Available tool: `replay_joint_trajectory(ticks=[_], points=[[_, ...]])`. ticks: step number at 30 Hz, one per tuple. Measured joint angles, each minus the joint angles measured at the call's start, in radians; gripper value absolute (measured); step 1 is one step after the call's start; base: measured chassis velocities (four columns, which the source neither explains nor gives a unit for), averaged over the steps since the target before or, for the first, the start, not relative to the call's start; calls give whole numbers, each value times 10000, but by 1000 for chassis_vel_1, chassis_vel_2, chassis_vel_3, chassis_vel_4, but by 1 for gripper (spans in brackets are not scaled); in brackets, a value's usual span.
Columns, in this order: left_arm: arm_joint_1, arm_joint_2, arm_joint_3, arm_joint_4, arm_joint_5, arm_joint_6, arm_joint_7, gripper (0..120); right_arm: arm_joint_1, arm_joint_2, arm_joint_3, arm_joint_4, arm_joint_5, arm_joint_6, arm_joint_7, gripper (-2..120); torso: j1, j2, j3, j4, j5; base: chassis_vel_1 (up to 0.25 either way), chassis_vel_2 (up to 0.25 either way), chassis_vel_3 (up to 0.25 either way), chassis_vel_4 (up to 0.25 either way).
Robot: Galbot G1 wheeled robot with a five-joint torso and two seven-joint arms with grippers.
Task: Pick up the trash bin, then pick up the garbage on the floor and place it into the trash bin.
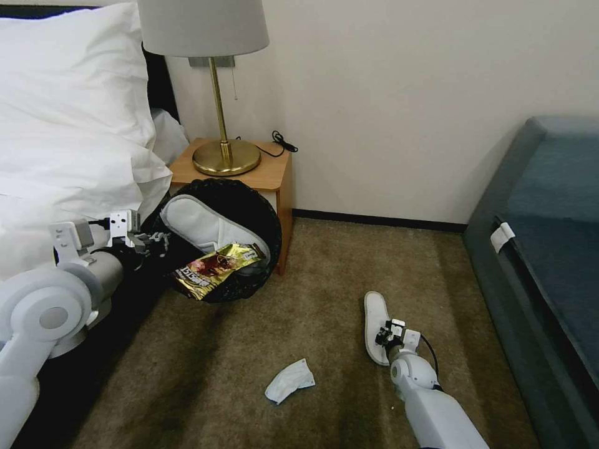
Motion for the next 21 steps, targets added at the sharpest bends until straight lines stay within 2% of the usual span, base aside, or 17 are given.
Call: replay_joint_trajectory(ticks=[1,2,3,4,5,6,7,9,10,11,12,13,14,17,18,19,21], points=[[18,0,-2,-16,0,0,4,3,-46,-54,51,310,1,-2,27,0,0,0,0,0,1,0,0,0,0],[76,0,-14,-35,0,0,25,3,-221,-262,180,1324,12,-71,69,0,0,0,0,0,-1,0,0,0,0],[76,0,-14,-35,0,0,25,3,-221,-262,180,1324,12,-71,69,0,0,0,0,0,-1,0,0,0,0],[98,-4,-24,-36,3,-1,28,3,-347,-472,223,1995,67,-148,66,0,0,0,0,1,-1,0,0,0,0],[98,-4,-24,-36,3,-1,28,3,-347,-472,223,1995,67,-148,66,0,0,0,0,1,-1,0,0,0,0],[119,-21,-28,-45,11,-1,29,3,-516,-838,276,2955,206,-291,-111,0,0,0,-1,0,-3,0,0,0,0],[119,-21,-28,-45,11,-1,29,3,-516,-838,276,2955,206,-291,-111,0,0,0,-1,0,-3,0,0,0,0],[167,-51,38,-140,14,-1,4,3,-608,-1448,370,4394,535,-645,-447,0,-1,0,0,-2,2,0,0,0,0],[167,-51,38,-140,14,-1,4,3,-608,-1448,370,4394,535,-645,-447,0,-1,0,0,-2,2,0,0,0,0],[203,-59,144,-250,16,-1,-149,3,-594,-1901,412,5342,859,-842,-439,0,-1,0,-1,0,-5,0,0,0,0],[203,-59,144,-250,16,-1,-149,3,-594,-1901,412,5342,859,-842,-439,0,-1,0,-1,0,-5,0,0,0,0],[254,-58,200,-372,-13,0,-285,3,-555,-2392,418,6102,1251,-976,-370,0,-2,0,-1,0,-3,0,0,0,0],[254,-58,200,-372,-13,0,-285,3,-555,-2392,418,6102,1251,-976,-370,0,-2,0,-1,0,-3,0,0,0,0],[406,14,229,-570,-88,0,-370,3,-416,-3634,471,7697,2313,-1181,-242,0,-2,0,-2,-2,-3,0,0,0,0],[406,14,229,-570,-88,0,-370,3,-416,-3634,471,7697,2313,-1181,-242,0,-2,0,-2,-2,-3,0,0,0,0],[439,72,229,-581,-107,0,-370,3,-328,-4000,485,8228,2719,-1190,-313,0,-1,0,-1,-2,0,0,0,0,0],[419,102,257,-582,-107,0,-384,3,-189,-4252,490,8691,3088,-1190,-514,0,-2,0,-1,-1,0,0,0,0,0]])
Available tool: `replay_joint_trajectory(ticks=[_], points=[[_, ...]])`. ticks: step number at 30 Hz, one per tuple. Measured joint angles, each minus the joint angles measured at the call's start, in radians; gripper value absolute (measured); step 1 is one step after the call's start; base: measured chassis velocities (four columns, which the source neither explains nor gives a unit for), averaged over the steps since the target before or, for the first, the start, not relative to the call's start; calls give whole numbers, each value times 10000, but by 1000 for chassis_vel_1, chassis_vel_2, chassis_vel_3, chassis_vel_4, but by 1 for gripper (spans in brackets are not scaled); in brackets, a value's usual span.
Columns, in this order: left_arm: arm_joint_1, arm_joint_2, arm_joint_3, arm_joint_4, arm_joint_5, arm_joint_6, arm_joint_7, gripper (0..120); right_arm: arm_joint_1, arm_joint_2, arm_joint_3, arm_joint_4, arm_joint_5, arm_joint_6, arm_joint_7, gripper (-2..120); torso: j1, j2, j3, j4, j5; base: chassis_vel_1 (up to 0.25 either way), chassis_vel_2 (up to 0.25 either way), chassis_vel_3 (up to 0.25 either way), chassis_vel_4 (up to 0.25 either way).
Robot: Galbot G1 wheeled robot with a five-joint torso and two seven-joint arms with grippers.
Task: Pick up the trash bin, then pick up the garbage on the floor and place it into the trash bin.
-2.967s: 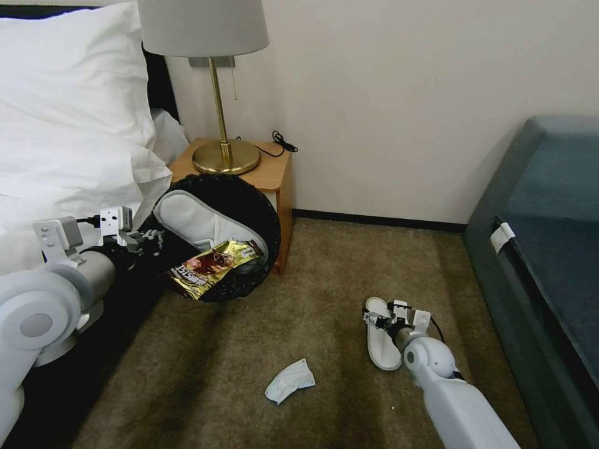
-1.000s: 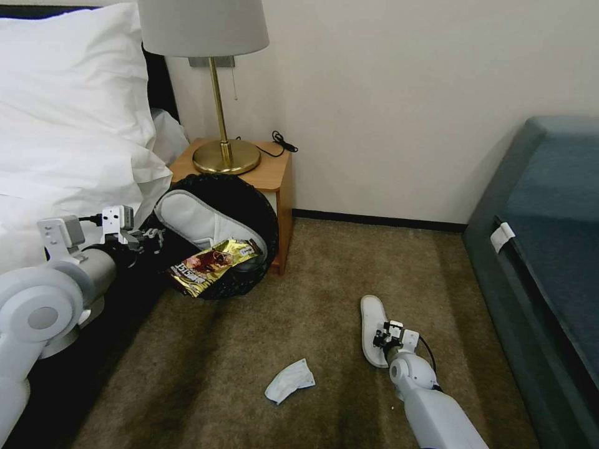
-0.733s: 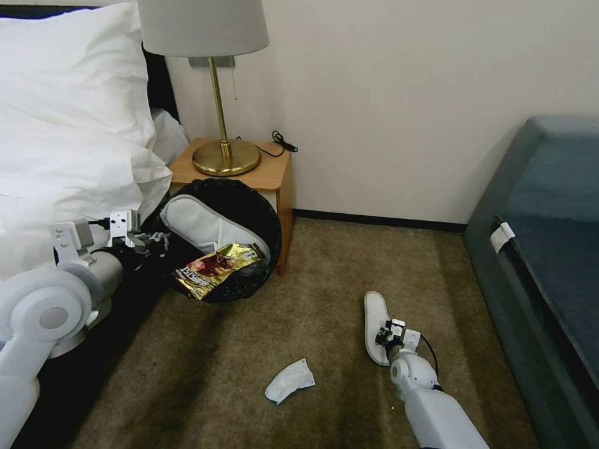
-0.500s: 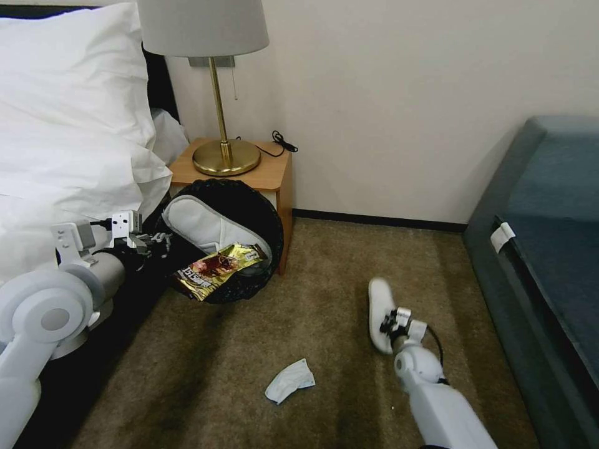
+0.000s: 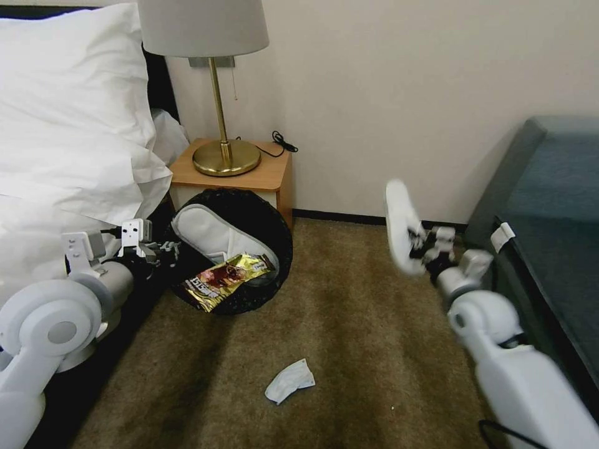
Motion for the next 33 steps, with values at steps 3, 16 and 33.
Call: replay_joint_trajectory(ticks=[3,16,33], points=[[-121,-39,150,-2,-17,0,-76,3,324,-264,-53,571,444,0,-424,0,0,0,0,1,-1,0,0,0,0],[-198,200,597,-170,-995,0,-630,3,3060,-27,-2837,1893,1557,-638,-678,0,1,0,1,1,-1,0,0,0,0],[-191,450,645,-155,-1209,0,-861,3,3277,25,-5522,2346,1374,-705,-539,0,1,0,1,1,-3,0,0,0,0]])
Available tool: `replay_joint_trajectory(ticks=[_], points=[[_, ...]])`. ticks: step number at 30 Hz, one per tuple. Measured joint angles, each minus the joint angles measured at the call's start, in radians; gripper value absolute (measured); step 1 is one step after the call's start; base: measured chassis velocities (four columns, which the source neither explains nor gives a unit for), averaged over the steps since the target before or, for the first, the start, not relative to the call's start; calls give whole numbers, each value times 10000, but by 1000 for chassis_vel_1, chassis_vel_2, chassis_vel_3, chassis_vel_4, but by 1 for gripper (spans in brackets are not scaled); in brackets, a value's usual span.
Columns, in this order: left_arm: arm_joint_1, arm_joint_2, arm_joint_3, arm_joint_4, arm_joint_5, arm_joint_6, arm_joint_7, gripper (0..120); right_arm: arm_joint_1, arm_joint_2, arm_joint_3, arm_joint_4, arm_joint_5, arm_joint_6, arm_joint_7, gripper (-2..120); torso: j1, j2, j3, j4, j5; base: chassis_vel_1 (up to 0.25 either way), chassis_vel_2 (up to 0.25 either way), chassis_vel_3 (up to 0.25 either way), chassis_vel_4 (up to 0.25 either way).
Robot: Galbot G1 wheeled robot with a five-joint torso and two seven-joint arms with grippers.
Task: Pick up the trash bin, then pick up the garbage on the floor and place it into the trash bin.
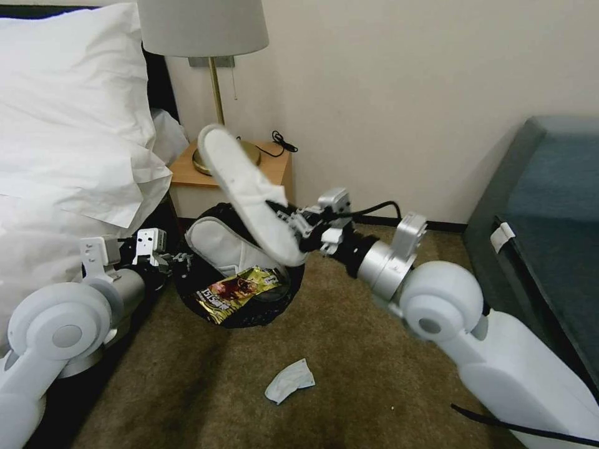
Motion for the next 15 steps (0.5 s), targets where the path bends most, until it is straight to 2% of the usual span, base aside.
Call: replay_joint_trajectory(ticks=[15], points=[[37,52,4,-145,-193,-1,-81,3,87,349,-882,-674,-796,-18,187,0,1,0,0,0,1,0,0,0,0]])
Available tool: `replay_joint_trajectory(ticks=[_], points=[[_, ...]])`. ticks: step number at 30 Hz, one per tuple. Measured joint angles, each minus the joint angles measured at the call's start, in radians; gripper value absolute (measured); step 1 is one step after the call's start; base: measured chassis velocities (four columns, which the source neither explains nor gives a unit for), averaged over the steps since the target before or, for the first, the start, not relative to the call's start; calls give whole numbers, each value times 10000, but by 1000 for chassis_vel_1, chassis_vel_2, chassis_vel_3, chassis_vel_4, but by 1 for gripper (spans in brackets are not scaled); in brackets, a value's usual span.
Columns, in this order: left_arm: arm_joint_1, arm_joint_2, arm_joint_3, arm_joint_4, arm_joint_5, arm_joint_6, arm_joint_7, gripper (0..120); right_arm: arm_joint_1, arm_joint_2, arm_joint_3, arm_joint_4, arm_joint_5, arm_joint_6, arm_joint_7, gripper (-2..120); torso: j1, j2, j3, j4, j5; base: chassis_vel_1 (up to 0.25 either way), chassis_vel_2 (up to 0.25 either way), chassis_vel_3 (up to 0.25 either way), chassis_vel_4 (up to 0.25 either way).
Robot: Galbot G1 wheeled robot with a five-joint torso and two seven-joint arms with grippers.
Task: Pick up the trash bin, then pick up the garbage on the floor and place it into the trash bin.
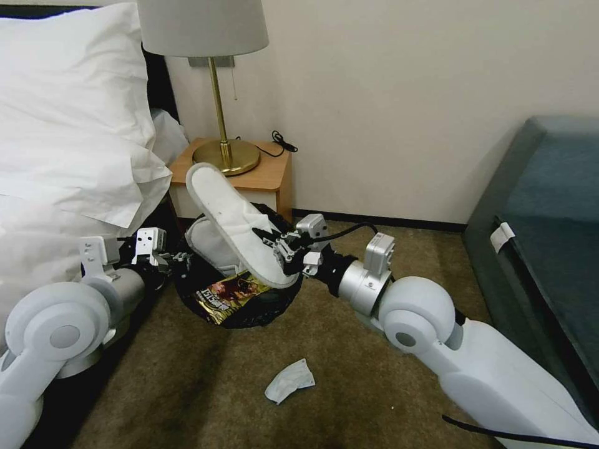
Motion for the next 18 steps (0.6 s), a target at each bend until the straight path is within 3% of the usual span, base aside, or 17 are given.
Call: replay_joint_trajectory(ticks=[4,10,12,13,15,18], points=[[10,-1,26,-20,-22,0,-36,3,113,163,-126,-122,-62,-10,54,0,0,0,0,1,-1,0,0,0,0],[70,-2,33,-106,-65,0,-70,3,221,331,-235,-211,-44,-55,159,17,0,0,0,0,0,0,0,0,0],[30,-18,35,-116,-76,0,-88,3,281,450,-341,-281,-23,-57,245,37,-1,0,0,0,0,0,0,0,0],[30,-18,35,-116,-76,0,-88,3,281,450,-341,-281,-23,-57,245,37,-1,0,0,0,0,0,0,0,0],[17,-54,73,-112,-73,0,-99,3,364,584,-385,-354,-13,-70,281,54,0,0,0,1,-1,0,0,0,0],[12,-43,74,-112,-75,0,-100,3,386,606,-385,-377,-11,-79,286,64,0,0,0,0,0,0,0,0,0]])
